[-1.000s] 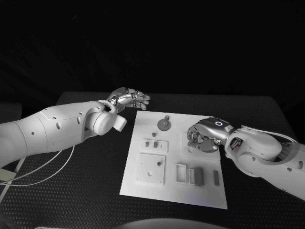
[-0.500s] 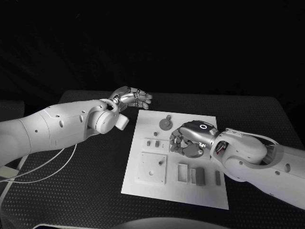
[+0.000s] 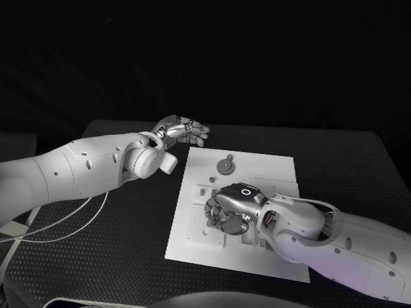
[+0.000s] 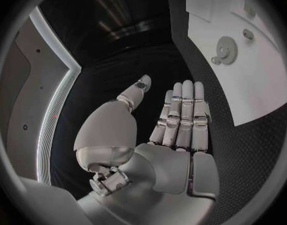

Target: Assemble the parts on the task board

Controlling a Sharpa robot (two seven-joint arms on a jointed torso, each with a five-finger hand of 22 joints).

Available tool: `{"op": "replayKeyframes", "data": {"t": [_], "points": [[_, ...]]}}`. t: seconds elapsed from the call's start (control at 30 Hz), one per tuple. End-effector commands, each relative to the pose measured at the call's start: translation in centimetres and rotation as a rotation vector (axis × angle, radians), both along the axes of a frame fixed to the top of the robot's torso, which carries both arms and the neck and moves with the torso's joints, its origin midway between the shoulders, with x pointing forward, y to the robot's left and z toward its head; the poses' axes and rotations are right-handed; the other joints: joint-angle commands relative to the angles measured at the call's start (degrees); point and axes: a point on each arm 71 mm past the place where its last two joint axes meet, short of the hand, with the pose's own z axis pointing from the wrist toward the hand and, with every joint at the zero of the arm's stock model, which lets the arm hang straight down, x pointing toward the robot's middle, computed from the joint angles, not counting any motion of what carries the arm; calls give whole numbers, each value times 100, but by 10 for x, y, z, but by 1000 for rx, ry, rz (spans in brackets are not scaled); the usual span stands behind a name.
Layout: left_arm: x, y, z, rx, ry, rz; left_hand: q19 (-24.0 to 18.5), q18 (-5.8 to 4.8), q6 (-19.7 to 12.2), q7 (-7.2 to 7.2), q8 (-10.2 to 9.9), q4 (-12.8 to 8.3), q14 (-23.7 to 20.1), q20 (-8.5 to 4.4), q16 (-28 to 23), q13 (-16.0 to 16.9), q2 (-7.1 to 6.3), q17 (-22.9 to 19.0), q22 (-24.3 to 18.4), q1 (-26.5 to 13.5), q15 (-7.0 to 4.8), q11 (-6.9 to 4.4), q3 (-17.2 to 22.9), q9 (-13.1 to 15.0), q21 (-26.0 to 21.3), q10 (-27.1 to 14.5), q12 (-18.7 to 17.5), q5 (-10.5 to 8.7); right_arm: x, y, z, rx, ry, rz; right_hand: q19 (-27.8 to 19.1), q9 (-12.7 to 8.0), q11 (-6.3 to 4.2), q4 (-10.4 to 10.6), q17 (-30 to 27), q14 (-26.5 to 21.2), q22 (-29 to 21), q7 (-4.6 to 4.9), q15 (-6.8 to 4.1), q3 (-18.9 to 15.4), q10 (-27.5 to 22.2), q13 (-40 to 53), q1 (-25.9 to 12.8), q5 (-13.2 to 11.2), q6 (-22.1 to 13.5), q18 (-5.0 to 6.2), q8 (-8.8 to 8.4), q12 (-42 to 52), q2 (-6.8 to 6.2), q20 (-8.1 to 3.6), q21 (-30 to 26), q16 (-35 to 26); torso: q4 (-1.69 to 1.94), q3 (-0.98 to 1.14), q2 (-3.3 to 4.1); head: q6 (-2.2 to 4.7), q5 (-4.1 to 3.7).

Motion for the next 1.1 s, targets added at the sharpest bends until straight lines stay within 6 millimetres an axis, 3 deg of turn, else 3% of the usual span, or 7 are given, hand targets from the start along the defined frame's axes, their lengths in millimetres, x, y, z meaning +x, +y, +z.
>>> {"op": "replayKeyframes", "data": {"t": [0.03,0.43,0.7,1.1], "points": [[0,-3,2,-14,-1,-16,-22,-4,-29,-21,20,-8,11,26,-38,-7,62,7,-7,-7,20,-26,-29,-6,-3,13,3,-9,-3,3,-9,-40,-22,40,29,214,-10,11,6,19,46,-70,-29,-12,12,7,37,4,102,92,102,11,27,-8,10,-22,10,5,5,-9,15],[0,-4,2,-14,0,-18,-24,-5,-29,-21,22,-7,10,27,-44,-7,63,14,-10,-10,21,-26,-31,-8,-3,14,3,-9,-10,14,-27,-55,-16,55,29,220,-11,11,7,19,47,-69,-31,-9,10,14,47,4,100,92,101,9,27,-9,8,-25,2,17,9,-73,104],[0,-4,1,-14,0,-18,-25,-5,-30,-21,23,-5,9,28,-49,-8,63,19,-12,-12,22,-26,-32,-10,-3,14,3,-9,-10,15,-28,-54,-19,56,30,224,-12,11,9,19,48,-69,-32,-8,9,19,51,4,99,92,101,7,26,-10,8,-26,-10,14,5,-90,125],[0,-3,1,-14,1,-17,-26,-6,-31,-21,24,-2,9,28,-54,-9,66,26,-14,-17,22,-26,-33,-12,-3,13,2,-9,-10,15,-26,-35,-42,47,32,231,-13,10,11,21,50,-70,-33,-7,10,27,59,4,100,92,102,7,23,-11,8,-26,-1,14,6,-90,129]]}}
